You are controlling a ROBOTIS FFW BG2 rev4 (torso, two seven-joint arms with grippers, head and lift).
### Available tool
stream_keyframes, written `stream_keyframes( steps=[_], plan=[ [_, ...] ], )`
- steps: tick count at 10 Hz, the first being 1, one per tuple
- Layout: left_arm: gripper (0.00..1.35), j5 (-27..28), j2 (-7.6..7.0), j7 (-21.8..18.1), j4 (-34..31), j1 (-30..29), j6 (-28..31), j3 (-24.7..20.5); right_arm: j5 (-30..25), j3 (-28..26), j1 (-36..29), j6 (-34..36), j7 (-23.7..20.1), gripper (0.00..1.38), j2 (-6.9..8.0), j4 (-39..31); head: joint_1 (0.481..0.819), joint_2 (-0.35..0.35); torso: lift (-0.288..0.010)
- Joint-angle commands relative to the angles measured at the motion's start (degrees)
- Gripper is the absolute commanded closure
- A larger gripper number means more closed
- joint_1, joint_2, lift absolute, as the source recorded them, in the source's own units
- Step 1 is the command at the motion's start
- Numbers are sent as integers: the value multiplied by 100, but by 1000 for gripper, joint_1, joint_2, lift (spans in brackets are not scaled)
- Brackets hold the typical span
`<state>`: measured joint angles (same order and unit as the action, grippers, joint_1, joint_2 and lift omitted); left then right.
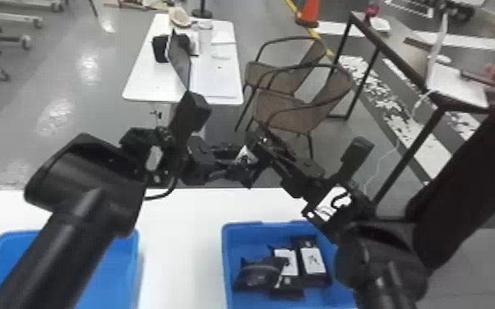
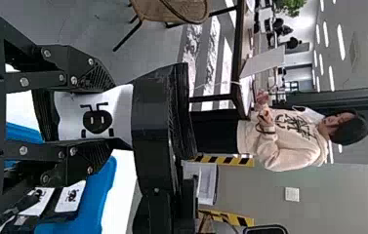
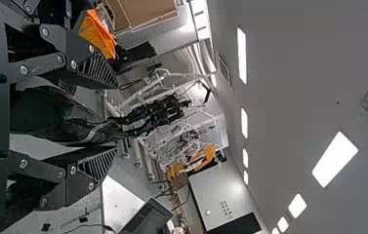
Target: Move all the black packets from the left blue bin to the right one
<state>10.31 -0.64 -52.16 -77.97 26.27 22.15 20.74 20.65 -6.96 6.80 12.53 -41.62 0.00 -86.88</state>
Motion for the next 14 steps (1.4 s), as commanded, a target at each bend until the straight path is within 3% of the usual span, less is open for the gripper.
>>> stream_keyframes(
  steps=[1, 4, 6, 8, 11, 14],
  plan=[
    [820, -3, 2, -4, 1, 1, -9, -9, -18, 2, -12, -145, 5, 1286, 5, 31, 653, -195, 0],
    [812, -56, 2, 5, 1, -35, -26, -35, 79, -7, -73, -347, 172, 1277, 0, 22, 650, -201, 0],
    [414, -117, -24, 5, -87, -228, 0, -220, 106, -165, -144, -470, 295, 1277, 0, 57, 650, -208, 0],
    [170, -126, -33, 22, -526, -703, 149, -835, 0, -499, -293, -488, 330, 1277, -26, 49, 657, -212, 0],
    [-2, 15, -165, 145, -1475, -1467, 475, -1854, -9, -877, -855, -488, 480, 1277, -132, 110, 688, -197, 0],
    [-2, -117, -130, 145, -2064, -1986, 800, -2786, 79, -1141, -1049, -488, 532, 1277, -149, 655, 695, -152, 0]
  ],
)
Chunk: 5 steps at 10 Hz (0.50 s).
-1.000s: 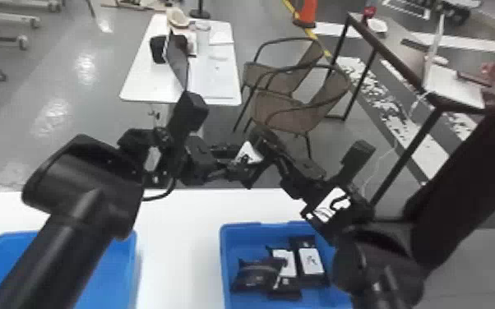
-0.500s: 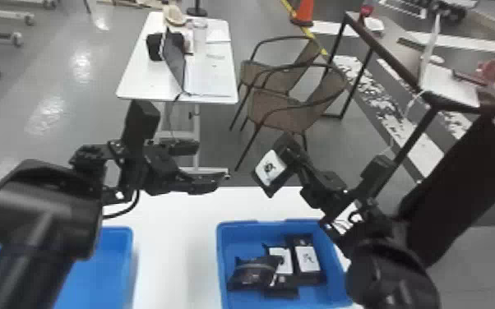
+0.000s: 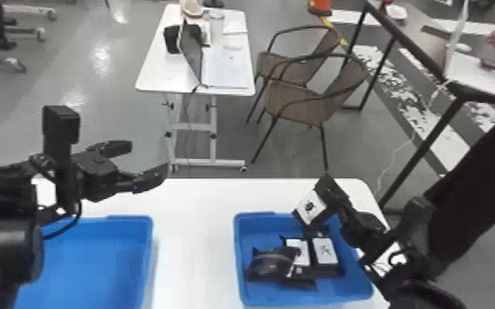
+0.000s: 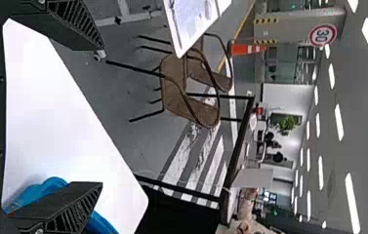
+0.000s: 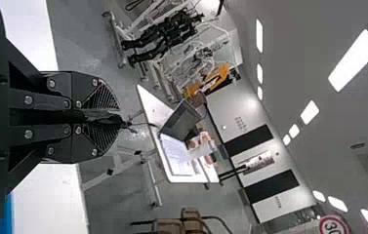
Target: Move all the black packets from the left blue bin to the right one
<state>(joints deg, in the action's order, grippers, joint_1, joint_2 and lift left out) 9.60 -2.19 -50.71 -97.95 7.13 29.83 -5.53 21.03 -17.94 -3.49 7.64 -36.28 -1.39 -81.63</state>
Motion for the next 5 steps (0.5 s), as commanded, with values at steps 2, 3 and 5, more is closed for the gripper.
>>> stream_keyframes(
  steps=[2, 3, 5],
  plan=[
    [-2, -142, 52, 0, -154, -150, 66, -317, 182, -52, -11, -88, -1, 1277, -54, 693, 695, -125, 0],
    [-2, -204, 78, 0, -154, -186, 75, -387, 279, -60, -11, -132, -1, 1277, -63, 983, 695, -120, 0],
    [50, -204, 131, 0, -242, -273, 93, -563, 244, -96, 173, -360, 7, 1161, -107, 1879, 695, -118, 0]
  ],
)
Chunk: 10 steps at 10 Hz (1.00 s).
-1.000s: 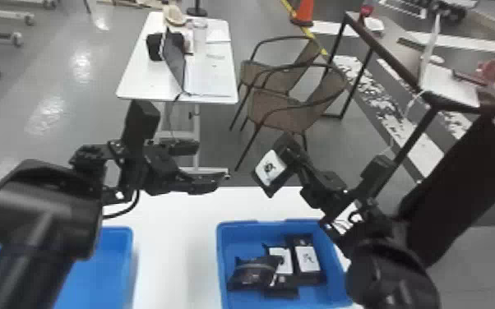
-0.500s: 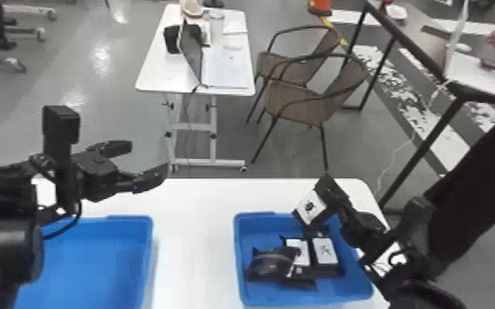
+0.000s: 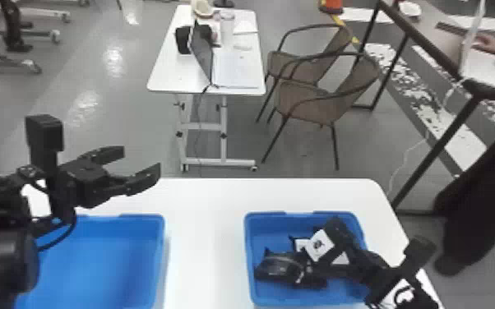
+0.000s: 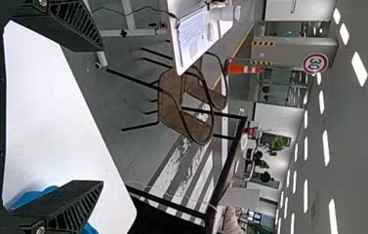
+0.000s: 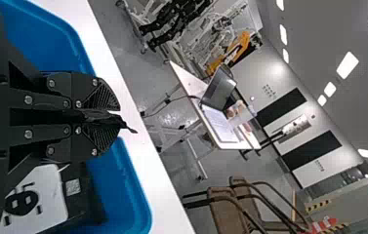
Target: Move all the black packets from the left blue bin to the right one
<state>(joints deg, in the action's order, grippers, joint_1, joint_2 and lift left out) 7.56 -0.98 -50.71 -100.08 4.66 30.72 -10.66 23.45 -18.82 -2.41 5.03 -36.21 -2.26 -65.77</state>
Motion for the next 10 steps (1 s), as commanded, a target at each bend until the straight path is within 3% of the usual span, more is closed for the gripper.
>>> stream_keyframes(
  steps=[1, 2, 3, 6, 7, 9, 10],
  plan=[
    [47, 0, 10, 0, -64, -18, 13, -85, 19, -34, 144, -274, 0, 766, -55, 600, 695, -115, 0],
    [47, 0, 10, 0, -90, -18, 30, -112, -60, -51, 144, -538, 44, 364, -73, 600, 695, -115, 0],
    [45, -9, 27, 0, -134, -18, 30, -129, -60, -51, 74, -925, 123, 102, -73, 319, 695, -118, 0],
    [42, -62, 45, 0, -504, -88, -49, -270, -544, -51, -550, -1171, 448, 134, 15, -1773, 695, -143, 0],
    [-2, -44, 98, 79, -750, -255, -110, -349, -737, -51, -867, -1223, 457, 133, 164, -2423, 695, -140, 0],
    [-2, -44, 113, 220, -1251, -897, -568, -507, -1396, -43, -1552, -1417, 580, 134, 231, -3531, 695, -118, 0],
    [-2, -132, 113, 334, -1400, -1328, -1086, -507, -1686, -51, -1869, -1654, 615, 134, 231, -3874, 695, -104, 0]
  ],
)
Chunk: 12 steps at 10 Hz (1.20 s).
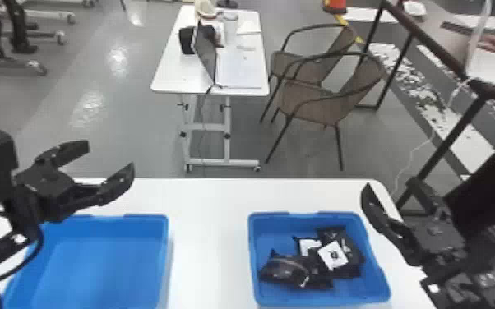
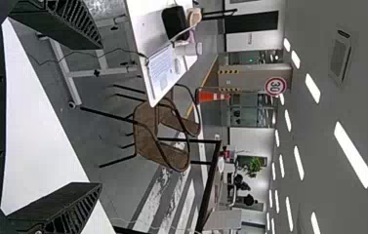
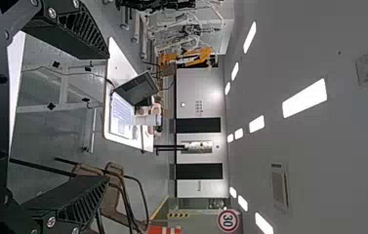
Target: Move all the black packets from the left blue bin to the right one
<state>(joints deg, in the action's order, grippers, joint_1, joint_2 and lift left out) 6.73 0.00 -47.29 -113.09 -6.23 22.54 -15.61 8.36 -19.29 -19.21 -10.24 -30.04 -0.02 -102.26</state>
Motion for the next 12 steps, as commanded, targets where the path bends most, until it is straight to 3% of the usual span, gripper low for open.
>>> stream_keyframes(
  steps=[1, 2, 3, 6, 8, 12],
  plan=[
    [78, -233, 15, 396, -152, -713, -954, 23, -274, -5, -496, -303, 86, 142, 7, -356, 695, -98, 0],
    [159, -347, 15, 748, -152, -1135, -1525, 23, -406, 13, -804, -338, 112, 144, 7, -435, 695, -93, 0],
    [185, -383, 15, 853, -152, -1486, -1745, -38, -696, 39, -1103, -435, 139, 142, 7, -532, 695, -88, 0],
    [185, -664, 15, 1266, 173, -2102, -2624, 76, -792, 268, -1753, -786, 499, 144, 7, -400, 695, -64, 0],
    [185, -901, 15, 1890, 121, -2550, -2826, 129, -643, 259, -1947, -1032, 807, 144, 7, -373, 695, -62, 0],
    [185, -1103, 15, 2092, 121, -2480, -2685, 445, -318, 382, -1824, -1366, 1202, 140, 7, -75, 695, -96, 0]
  ],
)
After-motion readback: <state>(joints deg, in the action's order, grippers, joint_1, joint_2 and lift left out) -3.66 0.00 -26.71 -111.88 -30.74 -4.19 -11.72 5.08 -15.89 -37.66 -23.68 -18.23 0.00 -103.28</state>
